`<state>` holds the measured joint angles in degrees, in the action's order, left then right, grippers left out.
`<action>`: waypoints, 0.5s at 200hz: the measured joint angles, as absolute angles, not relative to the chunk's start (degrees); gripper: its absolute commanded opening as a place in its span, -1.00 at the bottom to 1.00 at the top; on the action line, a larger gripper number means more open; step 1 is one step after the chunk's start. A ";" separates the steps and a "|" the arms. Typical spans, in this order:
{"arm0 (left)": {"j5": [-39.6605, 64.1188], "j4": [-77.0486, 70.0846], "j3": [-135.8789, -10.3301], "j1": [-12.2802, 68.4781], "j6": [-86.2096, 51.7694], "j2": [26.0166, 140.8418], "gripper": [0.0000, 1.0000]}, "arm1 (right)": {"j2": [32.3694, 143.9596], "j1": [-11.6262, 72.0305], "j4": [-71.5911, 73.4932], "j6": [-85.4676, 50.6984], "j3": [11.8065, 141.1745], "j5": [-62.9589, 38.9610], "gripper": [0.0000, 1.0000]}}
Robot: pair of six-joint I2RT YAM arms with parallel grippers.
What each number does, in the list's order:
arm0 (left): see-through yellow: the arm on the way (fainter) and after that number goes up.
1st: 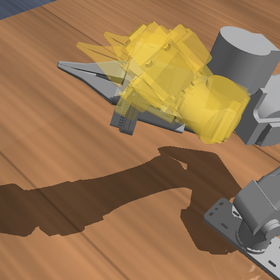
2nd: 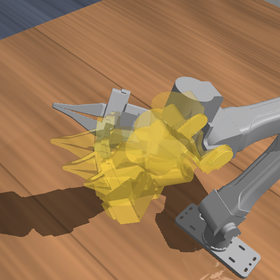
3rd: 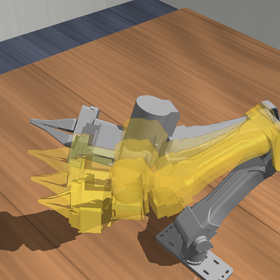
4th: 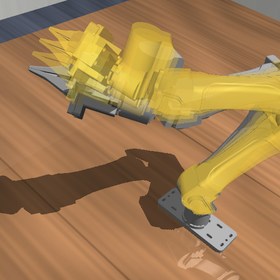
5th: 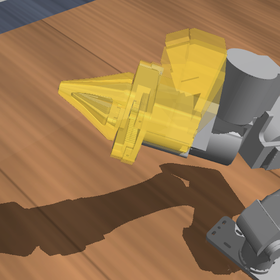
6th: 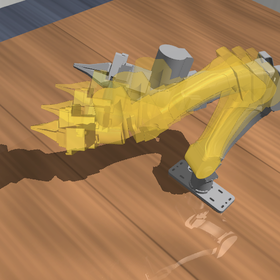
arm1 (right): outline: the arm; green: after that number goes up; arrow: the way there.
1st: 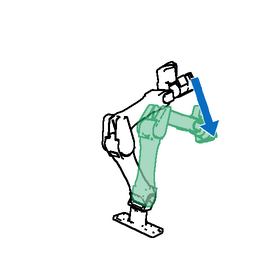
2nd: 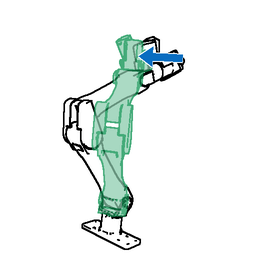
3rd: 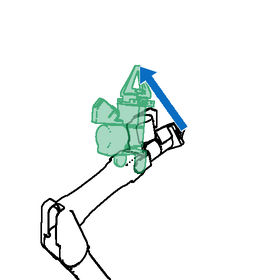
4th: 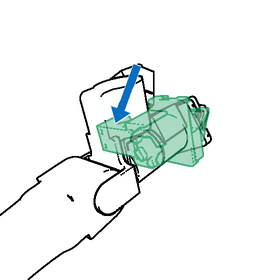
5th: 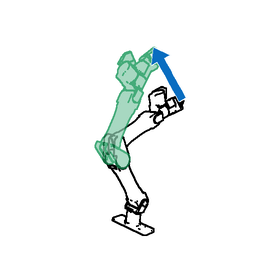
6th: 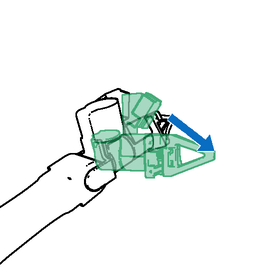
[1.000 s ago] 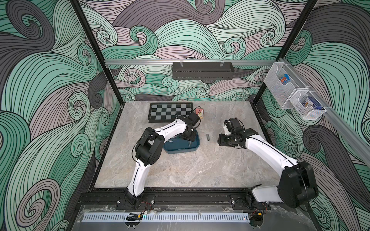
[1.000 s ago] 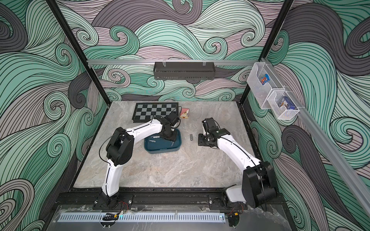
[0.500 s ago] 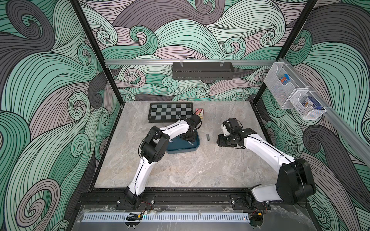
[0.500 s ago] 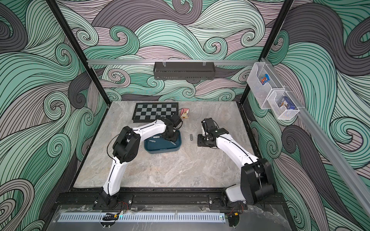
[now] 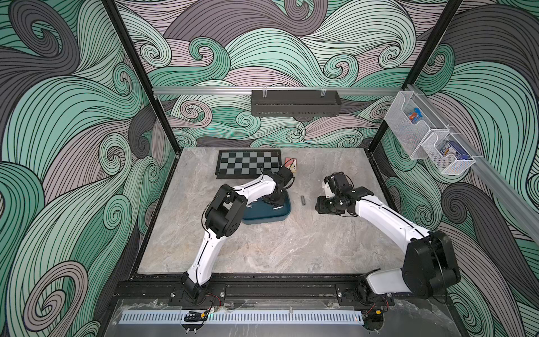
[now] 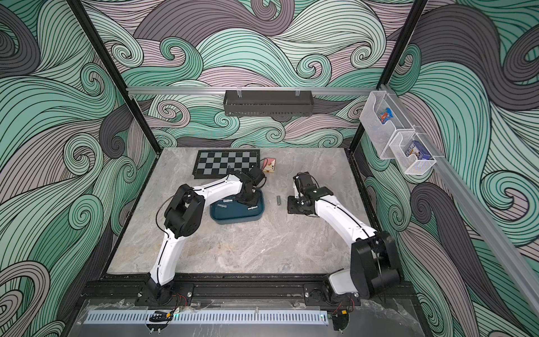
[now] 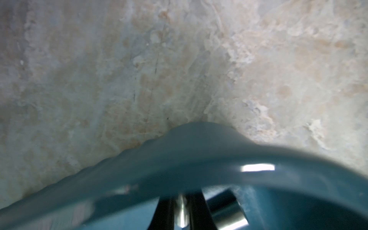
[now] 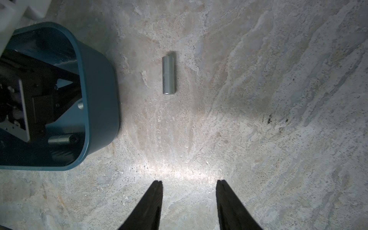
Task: Take out the socket from the storage box
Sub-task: Pick up the socket head from the storage box.
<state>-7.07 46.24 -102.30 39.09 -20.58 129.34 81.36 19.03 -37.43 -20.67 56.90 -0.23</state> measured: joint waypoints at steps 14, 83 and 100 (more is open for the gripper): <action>-7.11 46.26 -102.30 39.09 -20.56 129.21 -1.00 | 81.36 19.05 -37.43 -20.67 56.90 -0.32 -0.04; -7.55 47.03 -101.56 39.00 -20.56 123.20 -1.00 | 81.43 19.03 -36.97 -20.51 56.90 -0.69 -0.04; -7.53 47.20 -100.99 38.61 -20.56 119.92 -1.00 | 81.43 19.03 -36.88 -20.51 56.90 -0.78 -0.04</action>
